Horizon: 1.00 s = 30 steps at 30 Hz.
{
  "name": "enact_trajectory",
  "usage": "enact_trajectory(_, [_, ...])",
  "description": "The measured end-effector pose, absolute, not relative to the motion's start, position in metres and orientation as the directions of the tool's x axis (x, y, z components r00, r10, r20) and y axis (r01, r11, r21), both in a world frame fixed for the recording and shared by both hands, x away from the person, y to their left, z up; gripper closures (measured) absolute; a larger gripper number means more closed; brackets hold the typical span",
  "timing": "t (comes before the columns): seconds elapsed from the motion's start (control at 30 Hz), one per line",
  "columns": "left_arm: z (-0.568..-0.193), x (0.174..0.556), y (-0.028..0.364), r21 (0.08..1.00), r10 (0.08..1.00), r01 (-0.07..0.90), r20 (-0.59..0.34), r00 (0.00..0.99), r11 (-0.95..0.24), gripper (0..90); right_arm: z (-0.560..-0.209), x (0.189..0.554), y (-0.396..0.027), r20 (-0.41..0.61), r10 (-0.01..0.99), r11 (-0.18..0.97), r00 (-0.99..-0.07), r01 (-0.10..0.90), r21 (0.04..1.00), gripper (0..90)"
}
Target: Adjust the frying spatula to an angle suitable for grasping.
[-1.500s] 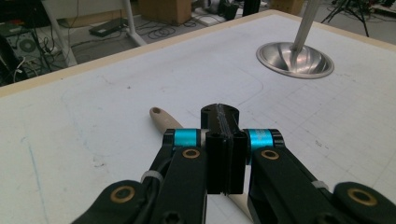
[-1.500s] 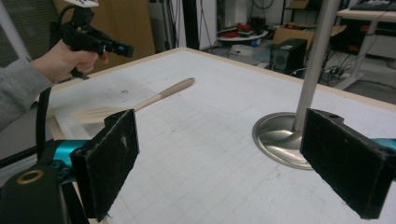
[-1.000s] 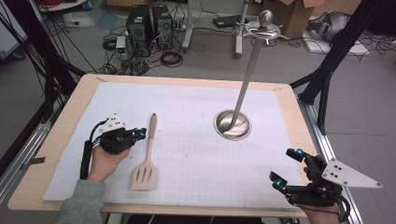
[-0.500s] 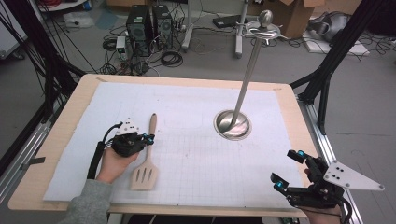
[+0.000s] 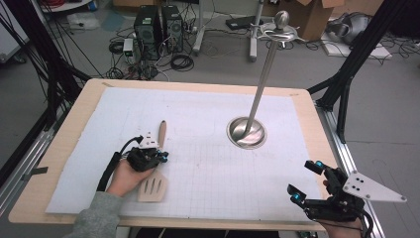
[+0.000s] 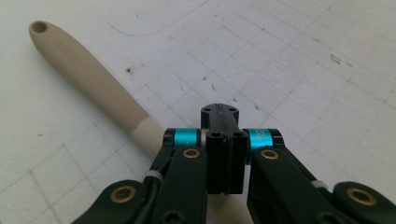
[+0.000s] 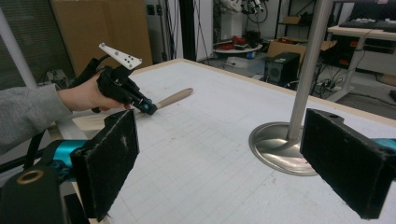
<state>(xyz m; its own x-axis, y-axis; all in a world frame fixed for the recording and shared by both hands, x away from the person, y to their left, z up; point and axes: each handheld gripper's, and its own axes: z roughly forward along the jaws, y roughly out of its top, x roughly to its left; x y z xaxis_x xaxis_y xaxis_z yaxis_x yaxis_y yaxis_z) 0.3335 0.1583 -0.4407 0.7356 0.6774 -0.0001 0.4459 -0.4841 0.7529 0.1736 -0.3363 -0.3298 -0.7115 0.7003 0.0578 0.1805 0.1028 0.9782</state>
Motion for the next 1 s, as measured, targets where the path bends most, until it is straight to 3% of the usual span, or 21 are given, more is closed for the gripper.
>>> enact_trajectory(1.0, [-0.440, 0.320, 0.166, 0.746, 0.689, 0.446, 0.024, 0.724, -0.495, 89.6, -0.332, 0.193, -0.322, 0.060, 0.661, 0.124, -0.748, 0.187, 0.975, 10.7])
